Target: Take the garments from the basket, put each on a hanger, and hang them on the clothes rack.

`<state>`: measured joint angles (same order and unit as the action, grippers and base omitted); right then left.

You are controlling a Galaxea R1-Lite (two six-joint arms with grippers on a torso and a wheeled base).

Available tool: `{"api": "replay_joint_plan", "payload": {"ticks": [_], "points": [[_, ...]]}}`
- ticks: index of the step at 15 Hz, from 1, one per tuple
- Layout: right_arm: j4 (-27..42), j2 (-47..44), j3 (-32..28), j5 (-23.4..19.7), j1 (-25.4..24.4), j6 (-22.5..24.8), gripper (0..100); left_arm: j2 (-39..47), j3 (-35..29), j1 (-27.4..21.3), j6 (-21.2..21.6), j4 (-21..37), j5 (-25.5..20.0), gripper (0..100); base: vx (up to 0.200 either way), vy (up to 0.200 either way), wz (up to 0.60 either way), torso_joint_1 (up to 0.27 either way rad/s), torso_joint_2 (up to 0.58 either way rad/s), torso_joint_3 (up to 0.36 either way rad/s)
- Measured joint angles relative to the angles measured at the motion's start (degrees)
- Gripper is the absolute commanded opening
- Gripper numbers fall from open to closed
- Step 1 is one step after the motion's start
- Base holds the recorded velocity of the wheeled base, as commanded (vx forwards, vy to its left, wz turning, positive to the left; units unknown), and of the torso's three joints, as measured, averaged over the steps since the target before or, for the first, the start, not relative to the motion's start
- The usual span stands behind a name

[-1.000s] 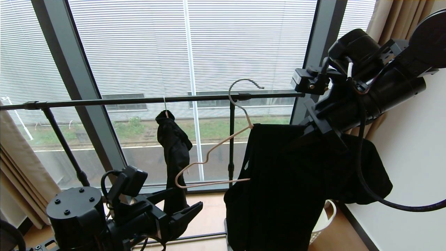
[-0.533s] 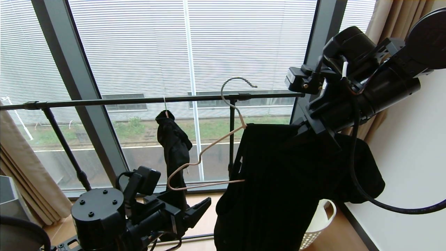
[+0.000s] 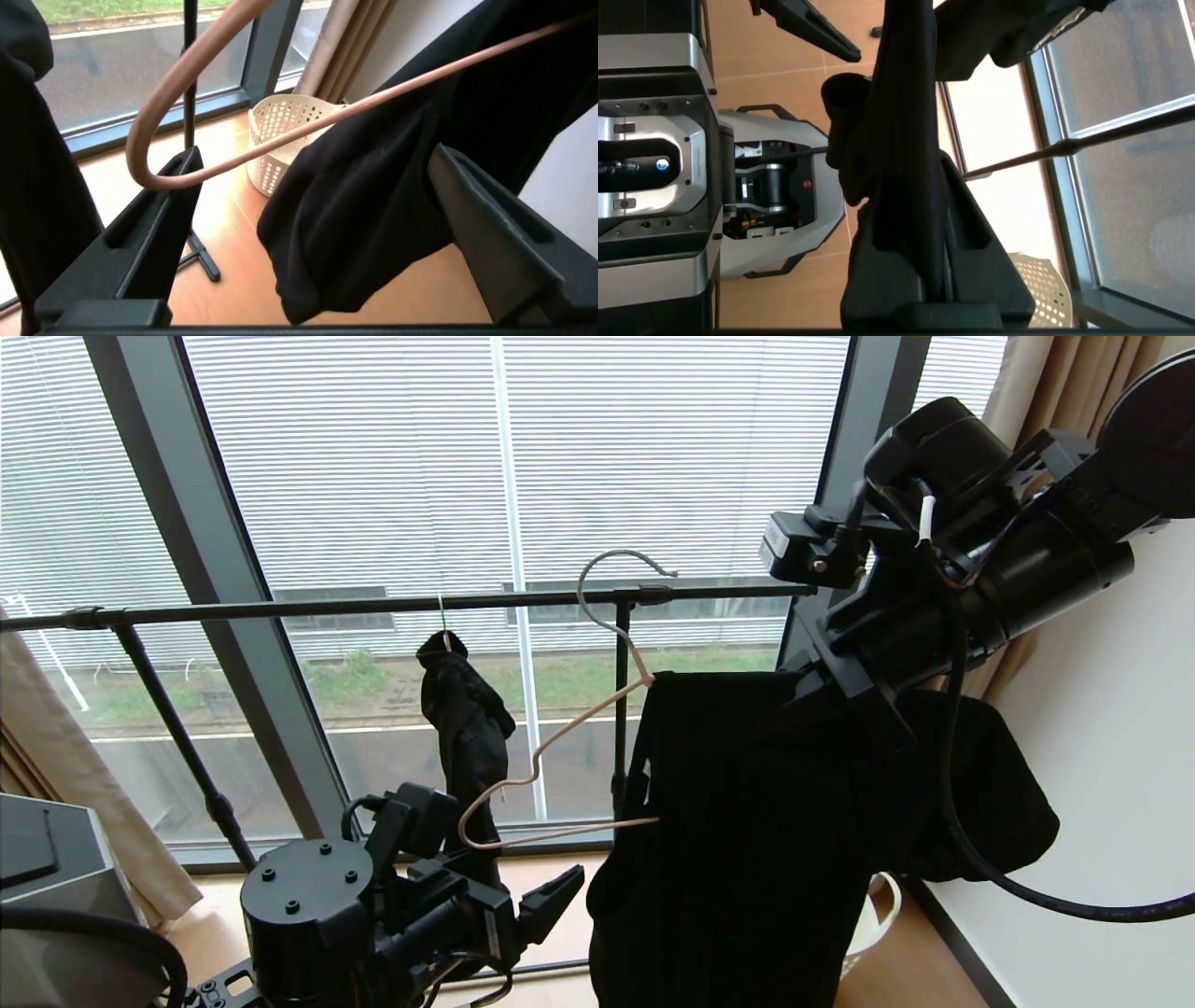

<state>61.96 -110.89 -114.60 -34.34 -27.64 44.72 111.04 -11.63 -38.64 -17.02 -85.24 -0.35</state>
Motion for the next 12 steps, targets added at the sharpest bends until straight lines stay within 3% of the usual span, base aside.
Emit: {"api": "replay_joint_plan", "payload": {"ticks": [8,12], "points": [[-0.1,-0.1,0.0,0.2,0.0,0.0,0,0.4,-0.1,-0.5,-0.4,-0.4,-0.2,100,0.000,0.000,0.00,0.000,0.00,0.000],[-0.1,0.0,0.0,0.1,-0.5,0.0,0,1.8,-0.7,-1.4,-0.4,-0.4,2.7,100,0.000,0.000,0.00,0.000,0.00,0.000]]}}
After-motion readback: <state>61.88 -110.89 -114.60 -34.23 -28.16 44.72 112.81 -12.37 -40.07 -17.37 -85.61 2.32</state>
